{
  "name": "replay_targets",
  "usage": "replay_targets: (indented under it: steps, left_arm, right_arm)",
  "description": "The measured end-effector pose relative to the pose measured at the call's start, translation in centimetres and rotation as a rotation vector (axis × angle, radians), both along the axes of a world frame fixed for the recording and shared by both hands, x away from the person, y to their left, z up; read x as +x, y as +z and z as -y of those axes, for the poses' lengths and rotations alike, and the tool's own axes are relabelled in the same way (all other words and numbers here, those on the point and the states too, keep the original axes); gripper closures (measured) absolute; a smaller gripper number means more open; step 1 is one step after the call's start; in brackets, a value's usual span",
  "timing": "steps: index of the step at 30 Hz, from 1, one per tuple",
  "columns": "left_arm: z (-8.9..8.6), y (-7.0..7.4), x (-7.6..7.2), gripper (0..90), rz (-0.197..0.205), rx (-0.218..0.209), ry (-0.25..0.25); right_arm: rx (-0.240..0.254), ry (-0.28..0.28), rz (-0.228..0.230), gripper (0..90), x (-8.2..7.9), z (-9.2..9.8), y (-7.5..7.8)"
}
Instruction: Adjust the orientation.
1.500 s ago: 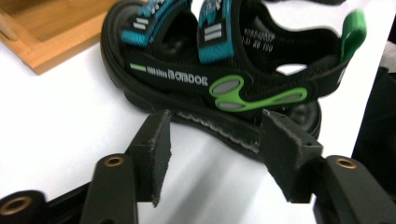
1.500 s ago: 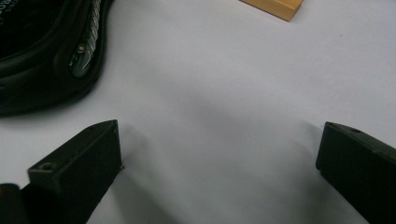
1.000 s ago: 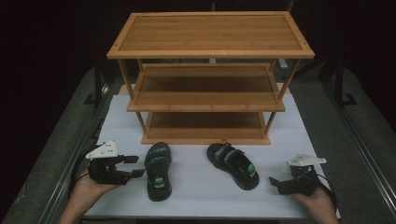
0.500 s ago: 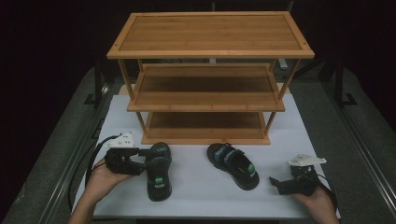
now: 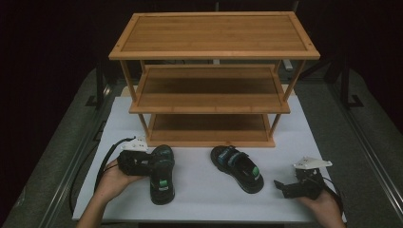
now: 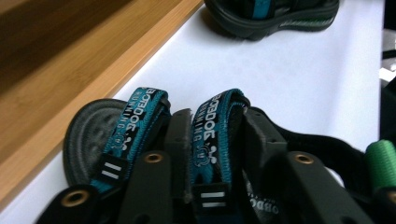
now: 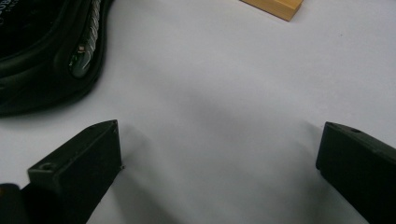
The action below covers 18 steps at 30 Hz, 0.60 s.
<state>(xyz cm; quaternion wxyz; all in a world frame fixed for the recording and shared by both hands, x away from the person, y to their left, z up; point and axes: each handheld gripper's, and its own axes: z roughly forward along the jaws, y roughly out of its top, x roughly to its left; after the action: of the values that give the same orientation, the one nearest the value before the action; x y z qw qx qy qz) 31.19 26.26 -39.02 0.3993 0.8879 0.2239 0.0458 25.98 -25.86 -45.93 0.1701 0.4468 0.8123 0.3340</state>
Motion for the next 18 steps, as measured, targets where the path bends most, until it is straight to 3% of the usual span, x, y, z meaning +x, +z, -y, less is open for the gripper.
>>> replay_targets:
  steps: [8,9,18]
  left_arm:
    - [0.3,0.6,-0.2,69.4,0.032,0.016,-0.020]
    - [0.6,0.9,-0.2,69.5,0.040,0.001,-0.028]
    - [3.0,2.0,0.8,69.5,0.050,-0.002,-0.098]
  right_arm:
    - [-0.001,0.001,0.000,0.0,0.0,0.0,0.0]
    - [-0.001,0.000,-0.001,0.0,0.0,0.0,0.0]
    - [0.000,0.000,-0.001,0.0,0.0,0.0,0.0]
